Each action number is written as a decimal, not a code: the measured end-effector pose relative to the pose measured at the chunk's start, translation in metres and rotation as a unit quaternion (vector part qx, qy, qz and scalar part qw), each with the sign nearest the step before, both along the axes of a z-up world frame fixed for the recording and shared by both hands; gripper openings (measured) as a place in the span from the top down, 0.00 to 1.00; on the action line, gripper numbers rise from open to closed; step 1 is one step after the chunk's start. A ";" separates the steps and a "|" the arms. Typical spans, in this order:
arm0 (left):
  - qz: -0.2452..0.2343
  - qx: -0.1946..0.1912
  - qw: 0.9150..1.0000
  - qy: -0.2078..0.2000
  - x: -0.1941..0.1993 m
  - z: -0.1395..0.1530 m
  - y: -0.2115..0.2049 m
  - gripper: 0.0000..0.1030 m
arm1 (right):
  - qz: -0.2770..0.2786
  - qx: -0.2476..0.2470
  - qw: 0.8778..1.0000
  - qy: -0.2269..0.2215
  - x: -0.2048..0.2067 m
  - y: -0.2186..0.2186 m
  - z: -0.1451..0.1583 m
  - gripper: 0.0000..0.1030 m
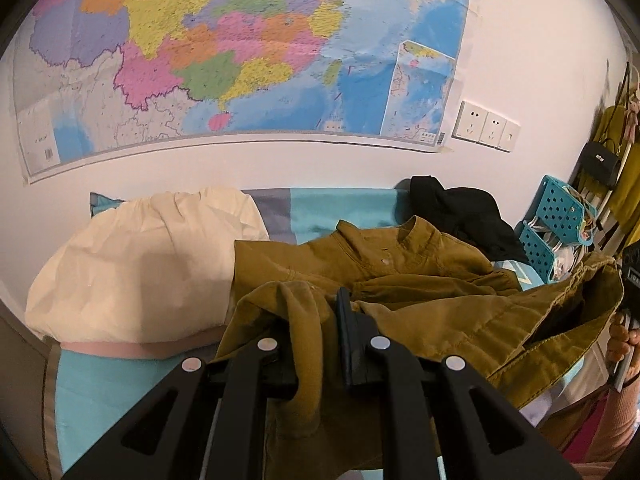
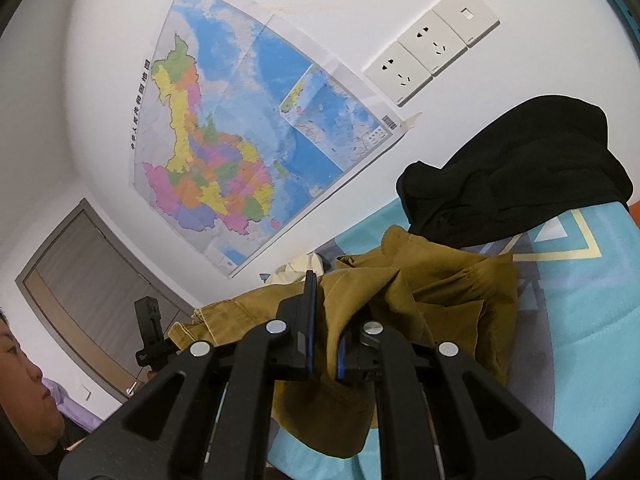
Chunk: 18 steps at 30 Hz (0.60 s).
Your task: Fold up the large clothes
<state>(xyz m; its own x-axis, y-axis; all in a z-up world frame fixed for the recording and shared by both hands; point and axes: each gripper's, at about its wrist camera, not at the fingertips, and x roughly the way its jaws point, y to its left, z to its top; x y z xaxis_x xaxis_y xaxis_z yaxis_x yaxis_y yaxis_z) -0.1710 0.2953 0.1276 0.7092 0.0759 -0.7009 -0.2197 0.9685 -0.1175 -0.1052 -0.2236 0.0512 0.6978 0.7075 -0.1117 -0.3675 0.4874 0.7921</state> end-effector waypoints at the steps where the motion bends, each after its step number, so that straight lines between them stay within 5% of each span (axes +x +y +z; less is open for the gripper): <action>1: 0.000 0.000 1.000 0.000 0.002 0.000 0.001 0.88 | 0.000 0.001 1.000 0.002 0.002 0.000 0.000 0.93; 18: -0.002 -0.009 1.000 0.018 0.054 -0.006 0.022 0.87 | -0.010 -0.005 0.999 0.039 0.055 -0.002 -0.011 0.93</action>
